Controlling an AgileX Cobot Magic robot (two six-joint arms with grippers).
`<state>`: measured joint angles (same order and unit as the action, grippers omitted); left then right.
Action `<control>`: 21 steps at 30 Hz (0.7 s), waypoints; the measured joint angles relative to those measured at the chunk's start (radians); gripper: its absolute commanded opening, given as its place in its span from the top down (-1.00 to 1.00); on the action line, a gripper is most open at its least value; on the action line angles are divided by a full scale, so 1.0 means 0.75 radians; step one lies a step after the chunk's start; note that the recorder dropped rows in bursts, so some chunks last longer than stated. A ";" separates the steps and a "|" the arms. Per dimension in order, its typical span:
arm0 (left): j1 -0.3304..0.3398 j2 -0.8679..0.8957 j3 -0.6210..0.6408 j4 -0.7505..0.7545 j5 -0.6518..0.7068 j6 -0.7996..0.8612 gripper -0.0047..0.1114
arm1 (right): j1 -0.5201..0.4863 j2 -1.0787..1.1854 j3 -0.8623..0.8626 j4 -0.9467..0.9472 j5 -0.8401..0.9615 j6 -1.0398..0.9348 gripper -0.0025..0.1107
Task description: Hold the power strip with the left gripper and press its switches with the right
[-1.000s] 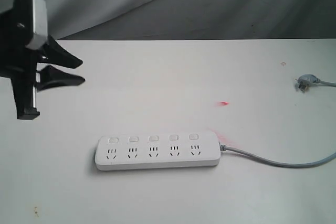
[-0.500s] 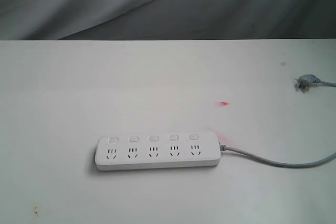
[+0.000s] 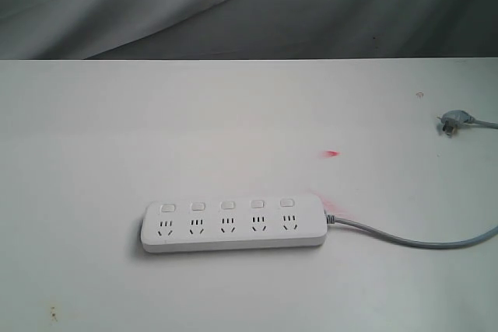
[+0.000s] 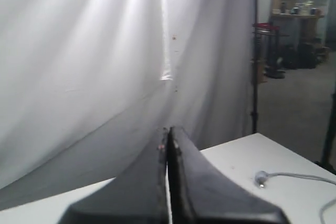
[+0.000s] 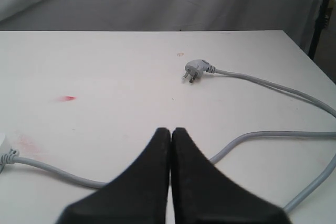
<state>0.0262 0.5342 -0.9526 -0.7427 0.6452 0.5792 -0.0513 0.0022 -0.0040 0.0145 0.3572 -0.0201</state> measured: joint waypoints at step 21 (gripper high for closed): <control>0.000 -0.253 0.299 0.863 -0.198 -0.817 0.91 | 0.000 0.000 0.000 0.000 0.000 0.000 0.96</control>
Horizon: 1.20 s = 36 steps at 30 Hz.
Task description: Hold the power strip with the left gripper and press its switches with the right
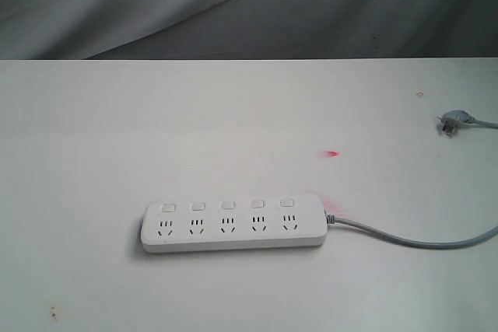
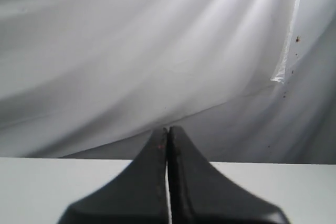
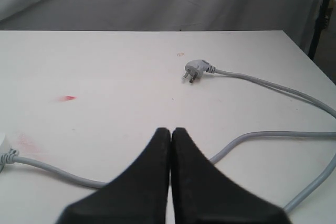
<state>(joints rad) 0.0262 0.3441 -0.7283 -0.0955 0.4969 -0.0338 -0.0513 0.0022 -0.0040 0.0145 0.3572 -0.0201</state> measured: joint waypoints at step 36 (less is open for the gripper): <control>0.000 -0.454 0.958 0.008 -0.210 0.005 0.91 | 0.000 0.000 0.000 0.000 -0.002 -0.002 0.96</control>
